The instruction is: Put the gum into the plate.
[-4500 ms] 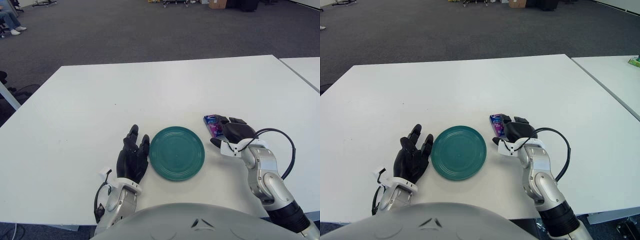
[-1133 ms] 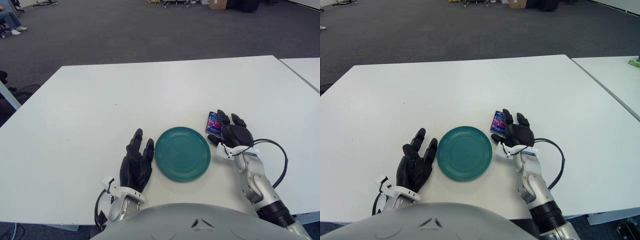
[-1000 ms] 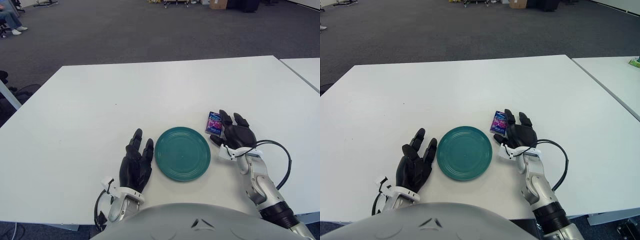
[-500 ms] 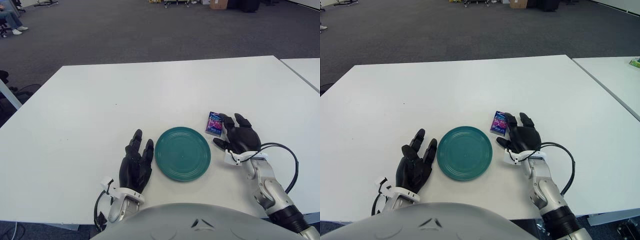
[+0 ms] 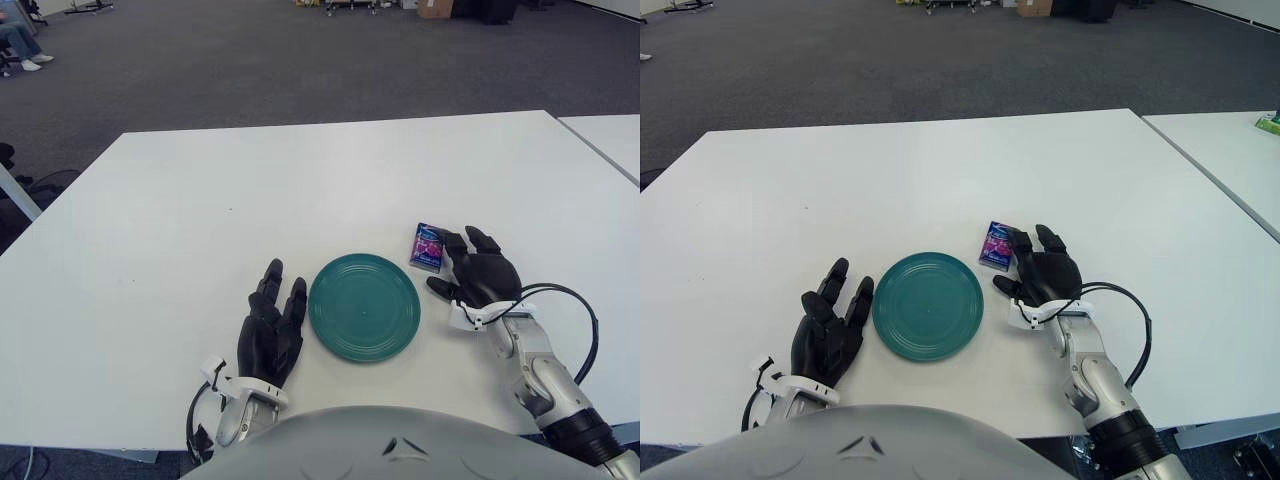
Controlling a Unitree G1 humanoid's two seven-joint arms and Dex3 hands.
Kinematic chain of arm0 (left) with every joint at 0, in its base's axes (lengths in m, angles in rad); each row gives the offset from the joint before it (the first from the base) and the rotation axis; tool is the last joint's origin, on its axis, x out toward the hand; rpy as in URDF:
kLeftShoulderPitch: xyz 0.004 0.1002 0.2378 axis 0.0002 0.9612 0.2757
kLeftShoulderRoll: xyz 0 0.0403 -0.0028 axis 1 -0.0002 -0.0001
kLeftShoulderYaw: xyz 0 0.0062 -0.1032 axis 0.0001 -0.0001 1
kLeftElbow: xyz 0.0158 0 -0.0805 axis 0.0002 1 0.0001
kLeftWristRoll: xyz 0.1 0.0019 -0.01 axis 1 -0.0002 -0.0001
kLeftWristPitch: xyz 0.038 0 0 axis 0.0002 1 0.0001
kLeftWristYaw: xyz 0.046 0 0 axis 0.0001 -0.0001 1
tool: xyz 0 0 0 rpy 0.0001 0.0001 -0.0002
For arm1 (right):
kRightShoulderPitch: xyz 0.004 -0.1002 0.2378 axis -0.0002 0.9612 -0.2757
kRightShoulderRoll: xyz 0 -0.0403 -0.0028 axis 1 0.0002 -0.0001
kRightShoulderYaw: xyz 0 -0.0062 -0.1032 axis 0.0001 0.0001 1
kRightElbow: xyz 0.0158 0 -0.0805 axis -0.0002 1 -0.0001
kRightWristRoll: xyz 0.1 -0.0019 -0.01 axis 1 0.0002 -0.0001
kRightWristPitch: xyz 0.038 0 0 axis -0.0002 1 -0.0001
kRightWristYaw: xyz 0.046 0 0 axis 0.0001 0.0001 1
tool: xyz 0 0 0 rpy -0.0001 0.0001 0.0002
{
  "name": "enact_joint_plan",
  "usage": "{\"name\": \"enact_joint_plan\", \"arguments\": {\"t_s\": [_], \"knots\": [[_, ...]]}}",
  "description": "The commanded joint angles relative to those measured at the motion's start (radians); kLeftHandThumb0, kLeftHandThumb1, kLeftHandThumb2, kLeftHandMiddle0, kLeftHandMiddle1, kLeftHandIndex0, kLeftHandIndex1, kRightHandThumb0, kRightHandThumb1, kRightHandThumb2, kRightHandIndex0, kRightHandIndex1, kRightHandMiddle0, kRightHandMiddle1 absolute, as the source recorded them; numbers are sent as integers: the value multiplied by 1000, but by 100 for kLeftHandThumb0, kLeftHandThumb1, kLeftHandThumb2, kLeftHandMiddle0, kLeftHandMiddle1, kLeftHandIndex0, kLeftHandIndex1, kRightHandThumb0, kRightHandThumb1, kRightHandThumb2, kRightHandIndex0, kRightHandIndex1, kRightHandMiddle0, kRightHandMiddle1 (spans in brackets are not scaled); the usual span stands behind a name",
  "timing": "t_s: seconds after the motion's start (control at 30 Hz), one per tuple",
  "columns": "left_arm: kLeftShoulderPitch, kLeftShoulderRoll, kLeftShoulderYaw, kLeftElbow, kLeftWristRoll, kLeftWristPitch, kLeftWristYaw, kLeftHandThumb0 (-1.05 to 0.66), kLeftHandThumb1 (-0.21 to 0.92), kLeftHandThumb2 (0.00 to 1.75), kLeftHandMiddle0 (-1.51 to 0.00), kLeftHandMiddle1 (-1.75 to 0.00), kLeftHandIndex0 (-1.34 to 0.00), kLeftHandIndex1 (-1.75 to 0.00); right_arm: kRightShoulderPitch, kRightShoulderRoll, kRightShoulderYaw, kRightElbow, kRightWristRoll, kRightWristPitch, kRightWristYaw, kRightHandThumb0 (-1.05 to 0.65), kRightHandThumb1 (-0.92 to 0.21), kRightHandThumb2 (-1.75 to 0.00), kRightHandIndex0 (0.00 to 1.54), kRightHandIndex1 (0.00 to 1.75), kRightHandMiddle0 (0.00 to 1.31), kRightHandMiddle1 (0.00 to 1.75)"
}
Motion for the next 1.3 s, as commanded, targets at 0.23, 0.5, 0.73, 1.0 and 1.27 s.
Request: {"name": "enact_joint_plan", "arguments": {"t_s": [0.23, 0.5, 0.73, 1.0, 1.27], "knots": [[-6, -42, -3, 46, 8, -16, 0, -98, 92, 89, -5, 0, 0, -15, -84, -107, -10, -4, -13, -82, 47, -98, -92, -78, 12, 0, 0, 27], [-10, -43, -7, 53, 8, -26, 5, -99, 92, 90, -4, 0, 0, -12, -135, -164, -21, -27, 2, -131, 100, -99, -92, -76, 13, 1, 0, 26], [-7, -46, -7, 48, 0, -22, 12, -99, 92, 90, -5, -1, 0, -16, -178, -208, -33, -39, 19, -210, 120, -99, -92, -65, 15, 1, 0, 29], [-7, -42, -8, 40, 3, -20, 13, -98, 92, 91, -6, -1, 0, -20, -283, -272, -37, 12, 56, -371, 119, -95, -92, -53, 18, 2, 0, 26], [-1, -42, -18, 40, 14, -34, 5, -99, 92, 91, -5, 0, 0, -17, -431, -311, -11, 142, 102, -548, 137, -89, -92, -48, 19, 1, 0, 21]]}}
